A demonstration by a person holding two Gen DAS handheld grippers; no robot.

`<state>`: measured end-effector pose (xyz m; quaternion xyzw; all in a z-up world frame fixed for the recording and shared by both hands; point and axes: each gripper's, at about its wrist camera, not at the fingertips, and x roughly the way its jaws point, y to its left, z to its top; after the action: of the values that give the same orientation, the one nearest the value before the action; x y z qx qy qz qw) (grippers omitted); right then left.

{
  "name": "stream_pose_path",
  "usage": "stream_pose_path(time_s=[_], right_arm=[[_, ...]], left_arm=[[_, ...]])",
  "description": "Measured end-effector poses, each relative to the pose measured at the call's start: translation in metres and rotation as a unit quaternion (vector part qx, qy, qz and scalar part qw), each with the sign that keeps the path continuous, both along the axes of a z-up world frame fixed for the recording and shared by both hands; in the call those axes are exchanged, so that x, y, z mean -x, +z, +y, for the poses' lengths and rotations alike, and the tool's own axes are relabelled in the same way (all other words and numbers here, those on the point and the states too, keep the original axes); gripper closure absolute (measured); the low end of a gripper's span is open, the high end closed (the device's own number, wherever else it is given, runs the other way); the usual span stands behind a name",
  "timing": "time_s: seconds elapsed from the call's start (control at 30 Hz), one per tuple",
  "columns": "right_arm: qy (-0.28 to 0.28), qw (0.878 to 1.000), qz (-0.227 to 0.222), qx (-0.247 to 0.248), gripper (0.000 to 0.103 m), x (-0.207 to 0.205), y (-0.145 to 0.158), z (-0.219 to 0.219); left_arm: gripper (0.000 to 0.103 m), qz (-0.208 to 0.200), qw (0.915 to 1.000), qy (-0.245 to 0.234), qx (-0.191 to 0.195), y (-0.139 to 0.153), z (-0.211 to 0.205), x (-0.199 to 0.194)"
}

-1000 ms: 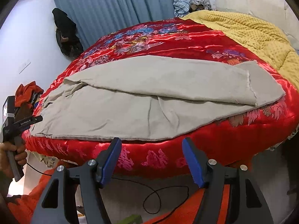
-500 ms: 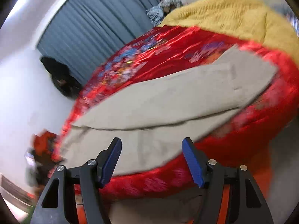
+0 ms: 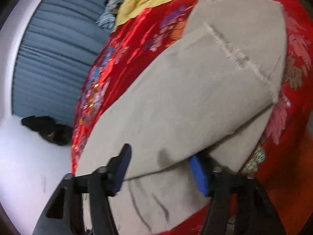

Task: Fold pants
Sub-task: 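Grasp the frayed trouser leg hem with the right tool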

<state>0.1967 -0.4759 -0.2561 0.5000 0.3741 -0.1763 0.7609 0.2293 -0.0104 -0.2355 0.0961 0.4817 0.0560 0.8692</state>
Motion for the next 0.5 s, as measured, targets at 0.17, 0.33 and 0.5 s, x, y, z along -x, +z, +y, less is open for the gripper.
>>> stream_pose_path(time_s=[0.17, 0.33, 0.5], right_arm=[[-0.009, 1.0, 0.016, 0.025, 0.096, 0.0, 0.002, -0.006], [0.031, 0.996, -0.034, 0.077, 0.099, 0.0, 0.046, -0.003], [0.103, 0.978, -0.095, 0.155, 0.099, -0.008, 0.111, 0.017]], left_arm=[[0.001, 0.013, 0.9998, 0.002, 0.013, 0.006, 0.004, -0.001], [0.001, 0.005, 0.9993, -0.006, 0.035, 0.026, 0.011, 0.001], [0.001, -0.009, 0.9969, -0.008, 0.078, 0.053, 0.016, -0.009]])
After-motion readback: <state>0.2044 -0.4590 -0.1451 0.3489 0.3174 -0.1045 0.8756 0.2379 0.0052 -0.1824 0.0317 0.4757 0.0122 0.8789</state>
